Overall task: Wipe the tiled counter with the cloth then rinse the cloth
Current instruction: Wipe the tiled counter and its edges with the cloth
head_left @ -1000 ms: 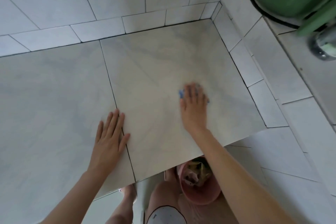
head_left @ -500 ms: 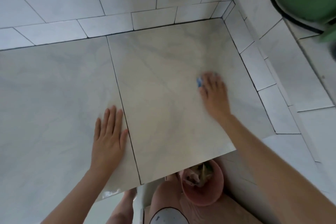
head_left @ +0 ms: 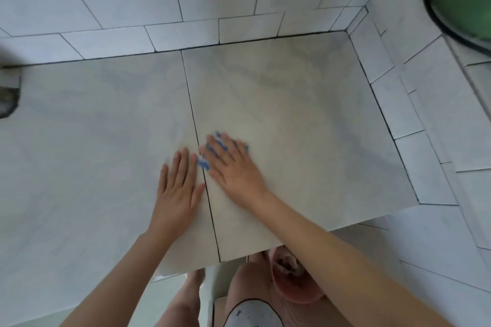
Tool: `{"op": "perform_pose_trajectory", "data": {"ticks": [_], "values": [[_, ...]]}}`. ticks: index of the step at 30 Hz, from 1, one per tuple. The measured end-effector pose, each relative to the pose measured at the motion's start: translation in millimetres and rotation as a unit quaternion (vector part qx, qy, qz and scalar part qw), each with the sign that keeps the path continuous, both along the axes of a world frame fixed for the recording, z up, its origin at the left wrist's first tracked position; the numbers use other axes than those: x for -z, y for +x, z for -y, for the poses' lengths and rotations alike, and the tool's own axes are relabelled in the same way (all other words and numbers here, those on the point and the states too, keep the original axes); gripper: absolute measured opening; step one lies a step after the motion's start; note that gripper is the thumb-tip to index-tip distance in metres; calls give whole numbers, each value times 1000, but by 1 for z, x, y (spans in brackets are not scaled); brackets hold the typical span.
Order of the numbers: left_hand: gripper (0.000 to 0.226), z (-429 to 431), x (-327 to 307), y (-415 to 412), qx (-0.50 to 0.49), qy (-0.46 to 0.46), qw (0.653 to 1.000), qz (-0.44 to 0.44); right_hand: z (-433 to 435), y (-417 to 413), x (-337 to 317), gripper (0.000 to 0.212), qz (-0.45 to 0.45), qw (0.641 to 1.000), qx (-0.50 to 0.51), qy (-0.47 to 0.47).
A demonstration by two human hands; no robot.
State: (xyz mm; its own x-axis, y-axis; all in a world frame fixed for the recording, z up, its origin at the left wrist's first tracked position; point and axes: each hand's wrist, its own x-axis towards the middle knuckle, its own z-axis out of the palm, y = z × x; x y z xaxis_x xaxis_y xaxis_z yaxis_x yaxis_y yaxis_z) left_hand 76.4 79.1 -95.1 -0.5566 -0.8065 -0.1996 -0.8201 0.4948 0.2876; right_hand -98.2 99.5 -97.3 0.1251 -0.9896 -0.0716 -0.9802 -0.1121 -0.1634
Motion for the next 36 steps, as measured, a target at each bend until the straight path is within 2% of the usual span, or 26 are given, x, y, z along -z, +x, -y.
{"op": "perform_pose_trajectory", "data": {"ticks": [4,7,9,11,14,16,18,22,27,32,34,36], "values": [[65,6,-1,10,16,46,998,-48,-64,8,-1,49,16,998,-67,13],[67,8,-9,15,29,75,994,-68,-103,-11,-5,47,7,998,-56,17],[65,4,-11,18,26,80,994,-64,-120,-38,-6,47,1,1000,2,30],[62,-5,-11,23,25,66,996,-50,-135,-69,-6,50,-28,993,104,43],[59,-16,-9,27,12,51,998,-42,-156,-84,-11,50,-41,961,269,51],[59,-18,-8,28,5,49,998,-47,-154,-63,-13,51,-29,944,326,35],[59,-17,-8,29,5,53,997,-57,-144,-24,-12,51,-10,955,294,34],[59,-15,-9,34,-2,48,997,-65,-118,58,-15,53,32,988,147,28],[64,-13,-7,53,-23,37,998,-36,-48,60,-9,52,33,997,51,42],[65,-14,-4,52,-21,30,998,-43,34,26,-11,52,-20,996,77,31],[63,-16,-5,51,-30,26,998,-52,50,27,-13,51,-13,995,61,76],[62,-15,-7,52,-33,24,997,-68,50,32,-12,52,9,996,43,75]]}}
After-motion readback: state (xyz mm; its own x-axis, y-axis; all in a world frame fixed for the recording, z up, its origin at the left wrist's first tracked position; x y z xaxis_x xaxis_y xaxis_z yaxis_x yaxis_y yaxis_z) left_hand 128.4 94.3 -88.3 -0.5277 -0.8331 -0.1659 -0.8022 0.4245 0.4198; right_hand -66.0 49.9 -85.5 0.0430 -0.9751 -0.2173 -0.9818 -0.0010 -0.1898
